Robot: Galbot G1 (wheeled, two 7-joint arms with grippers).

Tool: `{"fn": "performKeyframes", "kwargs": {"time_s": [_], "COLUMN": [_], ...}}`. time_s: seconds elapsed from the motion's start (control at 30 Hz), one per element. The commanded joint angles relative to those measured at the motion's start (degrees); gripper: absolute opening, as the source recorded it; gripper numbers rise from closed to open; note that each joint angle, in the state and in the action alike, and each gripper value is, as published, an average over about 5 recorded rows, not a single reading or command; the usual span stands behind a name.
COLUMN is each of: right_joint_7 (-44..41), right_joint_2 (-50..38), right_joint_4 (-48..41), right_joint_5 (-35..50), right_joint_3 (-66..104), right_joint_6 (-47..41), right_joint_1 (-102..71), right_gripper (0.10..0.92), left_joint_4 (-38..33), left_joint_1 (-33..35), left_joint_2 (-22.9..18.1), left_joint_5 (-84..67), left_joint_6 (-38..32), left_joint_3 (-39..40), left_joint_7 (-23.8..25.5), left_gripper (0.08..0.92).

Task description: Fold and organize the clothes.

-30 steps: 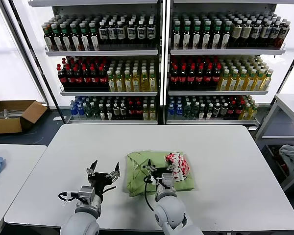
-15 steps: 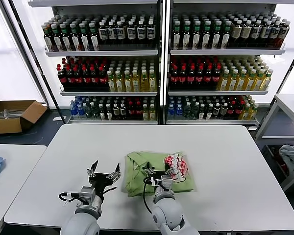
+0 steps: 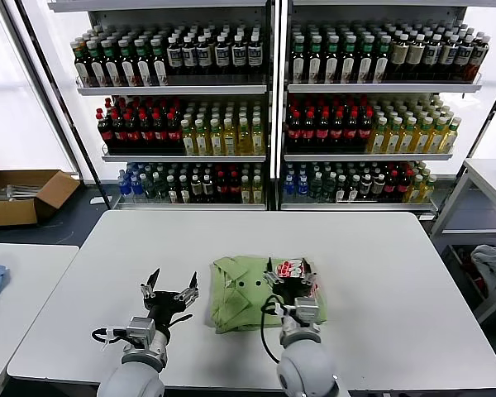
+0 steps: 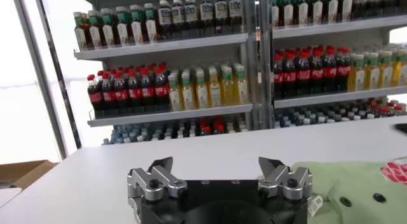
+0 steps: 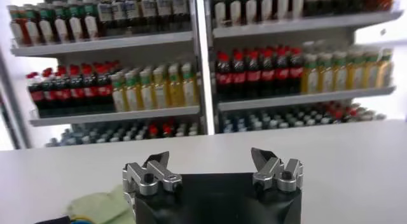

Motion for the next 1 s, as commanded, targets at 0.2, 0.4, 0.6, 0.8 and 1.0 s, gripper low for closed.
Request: {"fn": "performKeyframes", "kwargs": {"time_s": [0.2,0.4,0.6,0.8,1.0], "right_joint_7": [-1.7,-1.8,-1.6,-1.7,-1.8], "right_joint_2": [-9.0,-8.2,-6.8,-6.6,-6.6], "right_joint_4": [13.4,13.4,12.5,12.3,12.6], "right_joint_5": [-6.0,-6.1,-6.1,-6.3,-6.7], "right_joint_3": [15.6,15.6,14.7,14.0,13.5], "right_joint_6": [0.9,0.6,0.4,0.3,0.2], "right_joint_1": [-18.3,-17.6,-16.3,-15.9,-16.2], "right_gripper": [0.823,0.823,0.823,0.823,0.823], "left_joint_4": [-0.8,-0.7,-0.8,-0.7,-1.1], "left_joint_1": [0.2,0.2,-0.1,-0.6,-0.3], "left_joint_2": [-1.3,-1.0,-0.7,-0.8,-0.9], "left_joint_5": [-2.6,-4.5,-5.2,-5.5,-4.2], "left_joint_6": [-4.0,-5.1,-5.3,-5.3,-5.3], "left_joint_3": [0.1,-0.7,-1.8,-1.9,-2.5], "left_joint_7": [0.7,0.2,0.1,-0.1,1.1], "left_gripper": [0.823,0.823,0.823,0.823,0.823]}}
